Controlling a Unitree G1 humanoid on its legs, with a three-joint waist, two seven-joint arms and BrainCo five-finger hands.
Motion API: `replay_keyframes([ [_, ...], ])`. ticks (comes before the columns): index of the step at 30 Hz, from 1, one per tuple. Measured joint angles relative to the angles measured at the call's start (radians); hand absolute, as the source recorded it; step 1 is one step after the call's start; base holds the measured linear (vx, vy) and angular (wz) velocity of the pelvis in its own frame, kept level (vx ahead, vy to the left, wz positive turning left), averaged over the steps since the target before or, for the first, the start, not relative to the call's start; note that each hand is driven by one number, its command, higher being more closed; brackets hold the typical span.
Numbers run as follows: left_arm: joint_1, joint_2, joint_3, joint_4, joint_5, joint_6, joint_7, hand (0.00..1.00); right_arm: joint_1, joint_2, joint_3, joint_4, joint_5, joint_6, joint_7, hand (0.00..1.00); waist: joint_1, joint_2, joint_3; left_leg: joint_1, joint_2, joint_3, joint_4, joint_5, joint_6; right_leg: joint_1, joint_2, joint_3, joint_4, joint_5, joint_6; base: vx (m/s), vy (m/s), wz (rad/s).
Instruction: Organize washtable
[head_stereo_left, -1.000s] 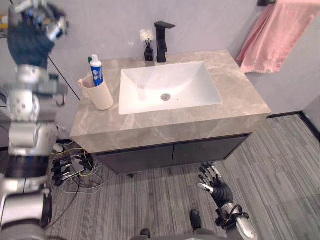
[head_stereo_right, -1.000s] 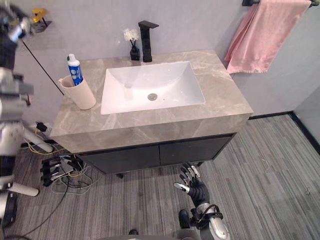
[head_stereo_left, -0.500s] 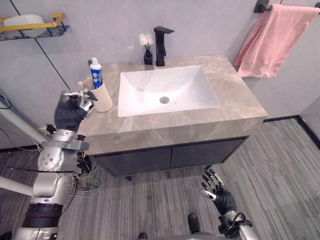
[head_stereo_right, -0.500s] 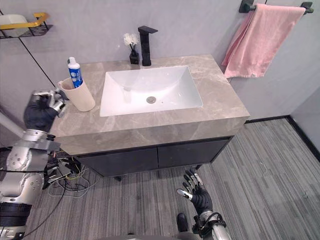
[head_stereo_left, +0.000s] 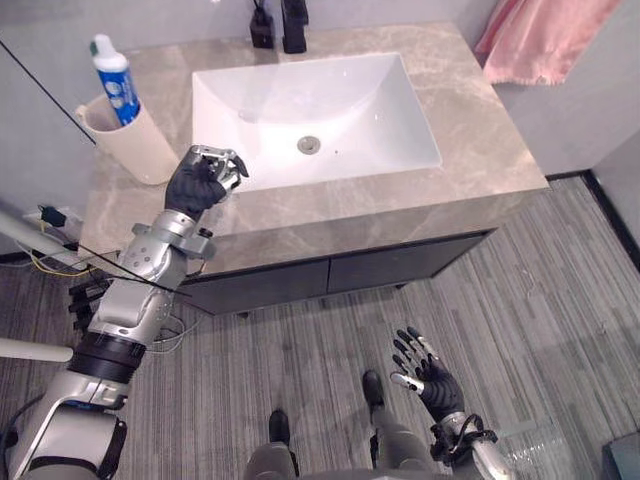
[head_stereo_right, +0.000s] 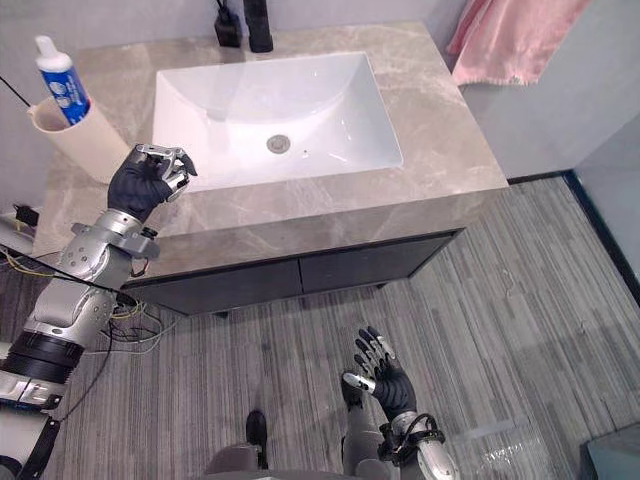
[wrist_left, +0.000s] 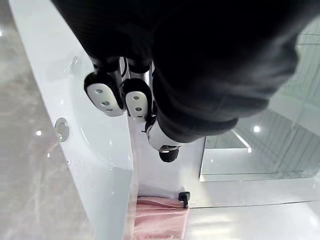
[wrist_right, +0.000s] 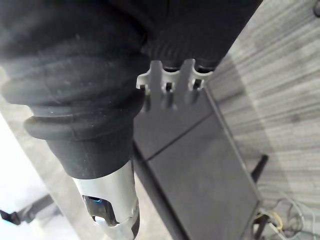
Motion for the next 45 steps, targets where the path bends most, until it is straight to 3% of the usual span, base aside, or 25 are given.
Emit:
replay_keyframes([
  [14, 0.077, 0.075, 0.017, 0.022, 0.008, 0.010, -0.017, 1.00, 0.005, -0.001, -0.003, 0.000, 0.000, 0.000, -0.010, 0.00, -0.002, 0.002, 0.021, -0.015, 0.015, 0.007, 0.032, -0.023, -0.003, -0.006, 0.012, 0.006, 0.000, 0.000, 0.000, 0.00, -0.002, -0.01],
  [27, 0.208, 0.077, 0.125, -0.018, 0.022, 0.010, -0.021, 1.00, 0.023, -0.007, -0.007, 0.016, -0.002, 0.000, -0.005, 0.00, 0.014, 0.011, 0.027, -0.009, 0.016, 0.001, 0.033, -0.023, -0.003, 0.004, 0.013, 0.001, 0.000, -0.001, -0.001, 0.00, 0.000, 0.01],
  [40, 0.122, 0.066, 0.151, 0.080, 0.047, 0.020, 0.034, 1.00, 0.025, -0.009, -0.008, 0.015, -0.007, 0.001, 0.011, 0.00, 0.013, 0.007, 0.029, -0.023, 0.015, -0.004, 0.039, -0.023, -0.003, -0.005, 0.013, -0.003, 0.000, 0.000, -0.001, 0.00, 0.000, 0.00],
  [45, 0.050, 0.060, 0.151, 0.082, 0.047, 0.020, 0.044, 1.00, 0.025, -0.009, -0.008, 0.014, -0.007, 0.001, 0.010, 0.00, 0.010, -0.003, 0.057, -0.035, 0.016, -0.004, 0.041, -0.023, -0.003, -0.016, 0.013, -0.002, 0.000, 0.001, -0.001, 0.00, 0.000, 0.00],
])
